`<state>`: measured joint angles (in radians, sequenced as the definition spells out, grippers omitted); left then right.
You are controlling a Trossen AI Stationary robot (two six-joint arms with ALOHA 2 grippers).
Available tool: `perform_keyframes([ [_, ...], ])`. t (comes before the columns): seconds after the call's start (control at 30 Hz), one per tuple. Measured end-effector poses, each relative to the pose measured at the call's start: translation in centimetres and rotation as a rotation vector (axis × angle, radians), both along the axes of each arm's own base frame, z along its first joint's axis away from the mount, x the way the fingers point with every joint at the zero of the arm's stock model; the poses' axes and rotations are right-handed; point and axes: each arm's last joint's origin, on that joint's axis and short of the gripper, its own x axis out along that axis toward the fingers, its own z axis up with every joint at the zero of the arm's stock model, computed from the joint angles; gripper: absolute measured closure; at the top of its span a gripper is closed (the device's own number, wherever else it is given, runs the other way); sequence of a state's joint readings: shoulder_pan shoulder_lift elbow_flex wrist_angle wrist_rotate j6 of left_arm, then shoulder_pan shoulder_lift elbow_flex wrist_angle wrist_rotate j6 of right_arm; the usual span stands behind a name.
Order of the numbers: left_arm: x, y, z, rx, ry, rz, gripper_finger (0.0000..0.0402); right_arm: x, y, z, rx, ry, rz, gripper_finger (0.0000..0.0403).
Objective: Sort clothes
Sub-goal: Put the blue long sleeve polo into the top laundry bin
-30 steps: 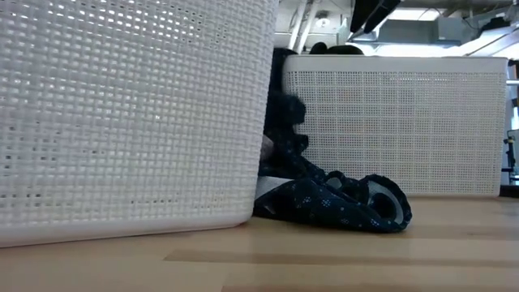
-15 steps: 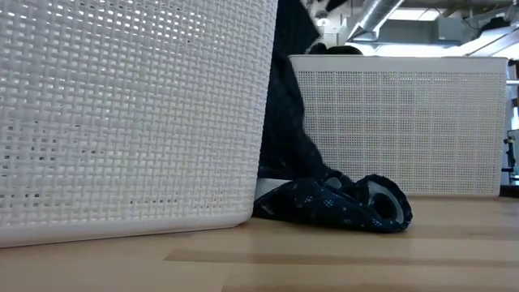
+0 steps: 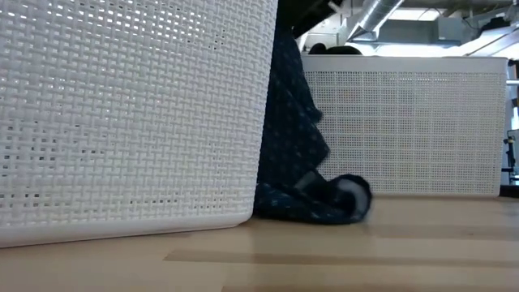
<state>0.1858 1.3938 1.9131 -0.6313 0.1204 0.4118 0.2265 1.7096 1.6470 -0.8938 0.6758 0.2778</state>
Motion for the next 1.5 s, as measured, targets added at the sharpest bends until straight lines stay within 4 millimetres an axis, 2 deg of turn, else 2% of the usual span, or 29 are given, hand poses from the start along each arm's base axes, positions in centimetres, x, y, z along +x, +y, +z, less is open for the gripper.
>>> perform_keyframes([
  [0.23,-0.9,-1.1,1.7,0.008,-0.058,-0.050,0.0401,2.0,-1.9,-1.1,-0.056,-0.051,-0.096,0.0063],
  [0.4,-1.0,-1.8,1.9,0.015,-0.064,-0.086,0.0401,4.4,-2.0,-1.5,-0.058,-0.128,0.013,0.0064],
  [0.5,-1.0,-2.1,1.8,0.012,-0.052,-0.099,0.0401,5.4,-2.1,-1.7,-0.081,-0.157,0.038,0.0081],
  [0.57,-1.0,-2.2,1.7,0.010,-0.039,-0.106,0.0401,5.6,-2.4,-1.7,-0.097,-0.163,0.045,0.0111],
  [0.63,-1.0,-2.3,1.5,0.008,-0.027,-0.111,0.0401,5.8,-2.6,-1.3,-0.110,-0.189,0.051,0.0161],
  [0.7,-1.0,-2.4,1.4,0.006,-0.015,-0.114,0.0401,5.9,-2.8,-1.1,-0.132,-0.196,0.066,0.0239],
  [0.77,-1.0,-2.5,1.3,0.005,-0.003,-0.116,0.0401,6.0,-2.6,-0.9,-0.162,-0.200,0.096,0.0336],
  [0.8,-1.0,-2.5,1.3,0.004,0.002,-0.116,0.0401,6.1,-2.4,-0.8,-0.178,-0.197,0.119,0.0368],
  [0.93,-1.1,-2.5,0.9,-0.002,0.040,-0.116,0.0401,6.2,-2.0,-0.2,-0.205,-0.237,0.135,0.0392],
  [1.03,-1.1,-2.5,0.5,-0.008,0.081,-0.116,0.0401,5.7,-2.3,0.6,-0.258,-0.230,0.096,0.0397],
  [1.1,-1.2,-2.6,0.2,-0.013,0.116,-0.119,0.0401,4.9,-2.6,1.8,-0.303,-0.237,0.059,0.0399],
  [1.33,-1.3,-3.0,-1.2,-0.029,0.236,-0.135,0.0401,-0.2,-3.6,8.2,-0.411,-0.351,-0.059,0.0401],
  [1.5,-0.2,-2.9,-3.2,-0.049,0.308,-0.132,0.0398,-4.4,-4.2,12.8,-0.460,-0.468,-0.104,0.0402],
])
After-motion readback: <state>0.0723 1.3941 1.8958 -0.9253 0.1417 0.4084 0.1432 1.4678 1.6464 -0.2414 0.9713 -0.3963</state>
